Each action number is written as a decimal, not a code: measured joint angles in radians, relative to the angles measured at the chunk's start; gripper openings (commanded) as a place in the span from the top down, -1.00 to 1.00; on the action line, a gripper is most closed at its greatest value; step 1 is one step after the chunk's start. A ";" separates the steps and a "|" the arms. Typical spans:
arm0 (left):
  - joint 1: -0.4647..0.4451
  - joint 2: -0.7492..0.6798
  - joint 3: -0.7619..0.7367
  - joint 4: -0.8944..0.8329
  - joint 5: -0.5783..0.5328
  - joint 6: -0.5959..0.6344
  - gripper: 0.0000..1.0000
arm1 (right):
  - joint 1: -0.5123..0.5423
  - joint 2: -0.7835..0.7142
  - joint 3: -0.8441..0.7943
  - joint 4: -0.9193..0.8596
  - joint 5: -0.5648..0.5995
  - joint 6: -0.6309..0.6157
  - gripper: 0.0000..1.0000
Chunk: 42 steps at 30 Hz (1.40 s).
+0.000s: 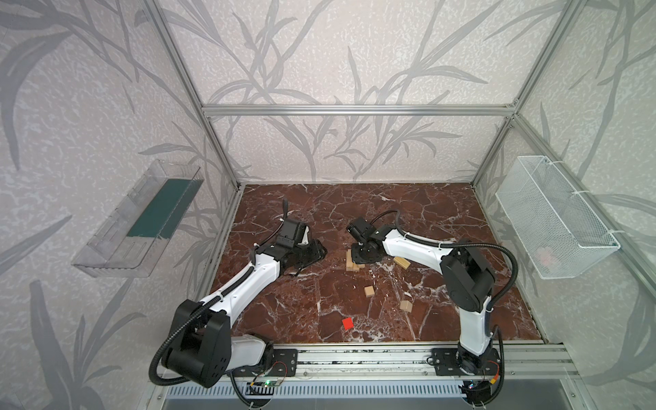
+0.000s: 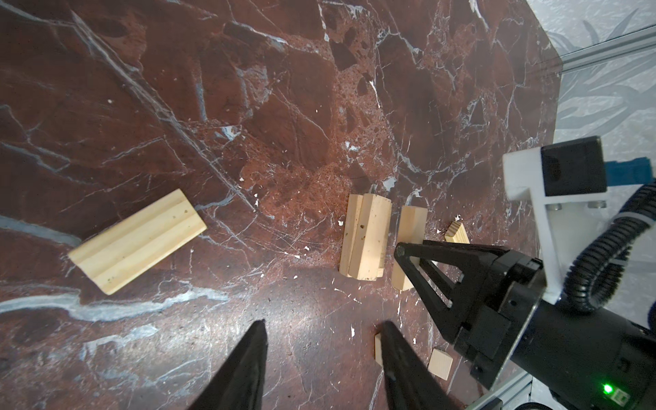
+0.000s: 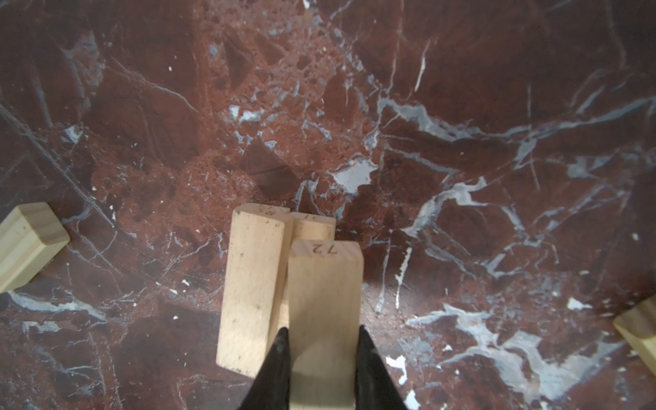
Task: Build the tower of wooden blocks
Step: 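Carry block 72 to the standing blocks with the right gripper while the left follows, then lower block 72 upright against block 58 and open the right gripper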
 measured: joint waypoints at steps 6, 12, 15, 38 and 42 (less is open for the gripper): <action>0.000 0.011 0.000 0.006 0.003 0.000 -0.02 | 0.000 0.023 0.005 0.008 0.001 0.000 0.83; 0.000 0.022 0.000 0.007 0.007 0.000 -0.02 | -0.001 0.040 0.005 0.010 -0.001 0.000 0.82; 0.000 0.029 0.000 0.007 0.010 0.000 -0.02 | -0.001 0.043 0.008 0.009 -0.002 0.000 0.82; -0.004 0.030 0.000 0.009 0.018 0.000 -0.02 | -0.001 0.052 0.023 0.018 -0.014 0.000 0.50; -0.004 0.030 0.000 0.009 0.018 0.000 -0.02 | -0.001 0.052 0.023 0.018 -0.018 0.000 0.47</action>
